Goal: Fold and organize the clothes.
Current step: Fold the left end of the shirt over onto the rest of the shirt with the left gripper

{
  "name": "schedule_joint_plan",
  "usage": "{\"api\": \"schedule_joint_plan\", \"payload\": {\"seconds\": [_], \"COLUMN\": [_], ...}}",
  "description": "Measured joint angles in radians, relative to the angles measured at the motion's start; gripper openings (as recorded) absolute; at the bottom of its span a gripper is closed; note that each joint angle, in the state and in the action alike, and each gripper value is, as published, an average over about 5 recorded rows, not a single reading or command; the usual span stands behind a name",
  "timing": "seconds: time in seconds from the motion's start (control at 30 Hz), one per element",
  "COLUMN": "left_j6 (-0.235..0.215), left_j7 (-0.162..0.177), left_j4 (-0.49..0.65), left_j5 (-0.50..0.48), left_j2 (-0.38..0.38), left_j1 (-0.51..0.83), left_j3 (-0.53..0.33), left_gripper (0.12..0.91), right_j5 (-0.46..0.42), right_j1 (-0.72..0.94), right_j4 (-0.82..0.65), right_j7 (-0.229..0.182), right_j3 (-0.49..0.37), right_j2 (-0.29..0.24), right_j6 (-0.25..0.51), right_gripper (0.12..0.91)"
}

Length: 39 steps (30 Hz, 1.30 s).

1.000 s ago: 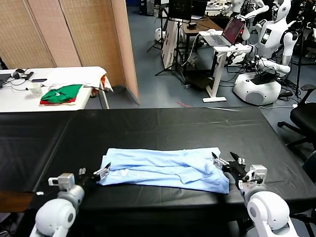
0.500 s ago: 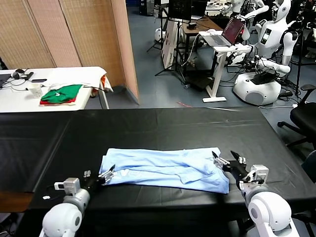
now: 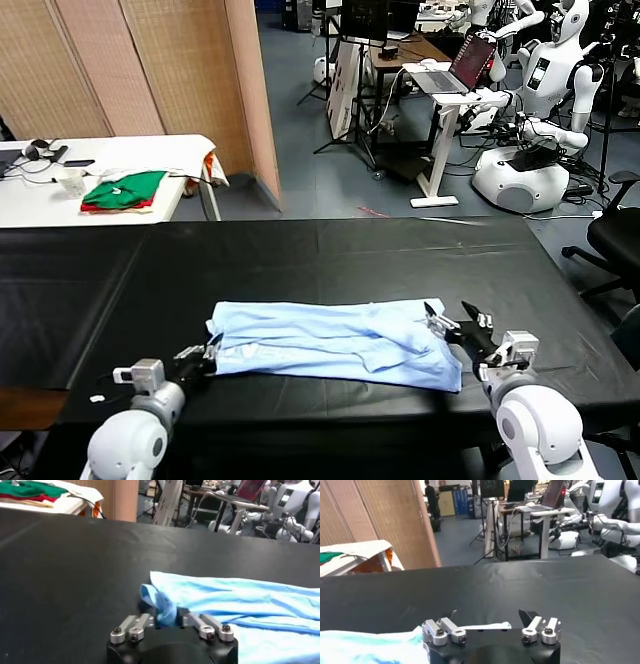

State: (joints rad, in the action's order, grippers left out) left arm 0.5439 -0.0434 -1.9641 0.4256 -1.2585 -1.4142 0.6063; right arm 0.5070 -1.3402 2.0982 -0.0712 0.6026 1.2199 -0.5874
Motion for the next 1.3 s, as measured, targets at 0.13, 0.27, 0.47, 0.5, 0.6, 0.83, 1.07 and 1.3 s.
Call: {"api": "schedule_joint_plan", "payload": {"seconds": [0.13, 0.27, 0.47, 0.5, 0.6, 0.83, 1.07, 1.3], "left_j6": [-0.016, -0.065, -0.125, -0.13, -0.135, -0.119, -0.066, -0.045], "left_j7": [-0.004, -0.011, -0.007, -0.005, -0.001, 0.008, 0.028, 0.047], "left_j4": [-0.017, -0.039, -0.046, -0.046, -0.05, -0.111, -0.176, -0.152], "left_j5": [-0.082, -0.205, -0.321, -0.326, -0.338, -0.261, -0.056, 0.064], "left_j2": [0.021, 0.059, 0.155, 0.175, 0.226, 0.233, 0.114, 0.006], "left_j1": [-0.011, -0.035, -0.09, -0.1, -0.121, -0.109, -0.05, 0.048], "left_j3": [0.005, 0.025, 0.094, 0.109, 0.146, 0.13, -0.042, -0.231], "left_gripper": [0.176, 0.175, 0.175, 0.175, 0.175, 0.175, 0.175, 0.175], "right_j5": [-0.001, -0.001, -0.009, -0.013, -0.025, -0.052, -0.113, -0.163], "right_j1": [-0.002, -0.004, -0.006, -0.007, -0.014, -0.042, -0.097, -0.172], "right_j4": [-0.003, -0.009, -0.016, -0.016, -0.016, -0.022, -0.007, 0.003], "right_j7": [0.002, 0.003, 0.004, 0.004, 0.005, 0.018, 0.05, 0.057], "right_j3": [0.001, 0.003, -0.006, -0.009, -0.014, 0.002, 0.024, 0.051], "right_j2": [-0.001, -0.003, 0.002, 0.003, 0.011, 0.027, 0.055, 0.082], "right_j6": [0.002, 0.004, 0.01, 0.011, 0.016, 0.054, 0.115, 0.135], "right_gripper": [0.907, 0.907, 0.907, 0.907, 0.907, 0.907, 0.907, 0.907]}}
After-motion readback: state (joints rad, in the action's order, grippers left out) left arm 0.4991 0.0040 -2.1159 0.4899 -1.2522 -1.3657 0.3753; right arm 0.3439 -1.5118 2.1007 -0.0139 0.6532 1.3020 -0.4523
